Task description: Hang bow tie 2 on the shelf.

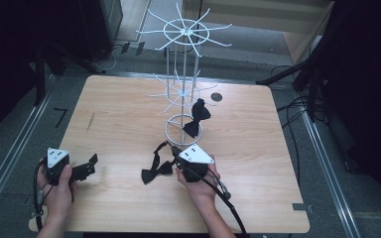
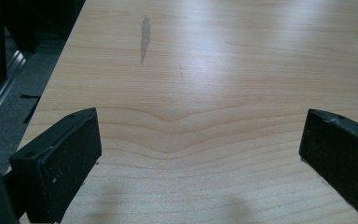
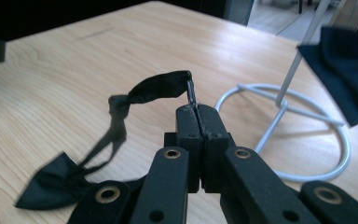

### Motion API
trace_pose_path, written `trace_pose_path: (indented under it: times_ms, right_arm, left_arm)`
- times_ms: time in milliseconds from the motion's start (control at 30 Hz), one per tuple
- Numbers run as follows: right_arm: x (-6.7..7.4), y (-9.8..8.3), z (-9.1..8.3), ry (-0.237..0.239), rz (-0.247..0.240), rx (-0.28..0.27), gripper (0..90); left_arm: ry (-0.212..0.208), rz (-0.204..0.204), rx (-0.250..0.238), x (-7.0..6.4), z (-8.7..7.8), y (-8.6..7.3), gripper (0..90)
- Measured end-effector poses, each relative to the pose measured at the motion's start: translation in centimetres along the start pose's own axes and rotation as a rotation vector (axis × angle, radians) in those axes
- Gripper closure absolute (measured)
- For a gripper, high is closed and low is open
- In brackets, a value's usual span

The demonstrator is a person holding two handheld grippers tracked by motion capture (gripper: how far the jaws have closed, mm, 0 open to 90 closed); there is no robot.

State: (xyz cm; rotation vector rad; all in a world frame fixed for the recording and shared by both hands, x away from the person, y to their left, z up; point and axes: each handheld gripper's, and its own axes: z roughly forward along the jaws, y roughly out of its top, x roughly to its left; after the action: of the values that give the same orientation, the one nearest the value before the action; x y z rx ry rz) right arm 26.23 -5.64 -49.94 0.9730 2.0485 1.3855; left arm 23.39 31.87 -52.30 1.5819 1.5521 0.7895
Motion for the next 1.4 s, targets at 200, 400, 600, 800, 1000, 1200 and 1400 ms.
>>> trace_pose_path:
  times_ms: [200, 400, 600, 800, 1000, 1200, 1400]
  right_arm:
    - [0.0, 0.7, -0.7, -0.003, -0.010, -0.030, 90.0]
    - [-0.4, 1.3, -1.4, -0.014, -0.015, -0.050, 90.0]
    - [-0.8, 2.0, -2.0, -0.030, -0.013, -0.076, 90.0]
    - [-1.1, 2.5, -2.6, -0.039, -0.007, -0.095, 90.0]
    - [-1.4, 3.0, -3.2, -0.046, -0.010, -0.111, 90.0]
    - [-1.5, 3.5, -3.7, -0.053, -0.010, -0.126, 90.0]
    - [-1.8, 3.8, -4.3, -0.061, -0.005, -0.148, 90.0]
  left_arm:
    - [0.000, 0.000, -0.001, 0.0, 0.0, 0.0, 0.0]
    - [-0.001, 0.000, 0.000, 0.0, 0.0, 0.0, 0.0]
    - [-0.002, -0.002, 0.002, 0.0, 0.0, 0.0, 0.0]
    - [-0.003, -0.002, 0.002, 0.0, 0.0, 0.0, 0.0]
    - [-0.002, -0.003, 0.002, 0.0, 0.0, 0.0, 0.0]
    - [-0.002, -0.003, 0.002, 0.0, 0.0, 0.0, 0.0]
    - [-0.002, -0.003, 0.002, 0.0, 0.0, 0.0, 0.0]
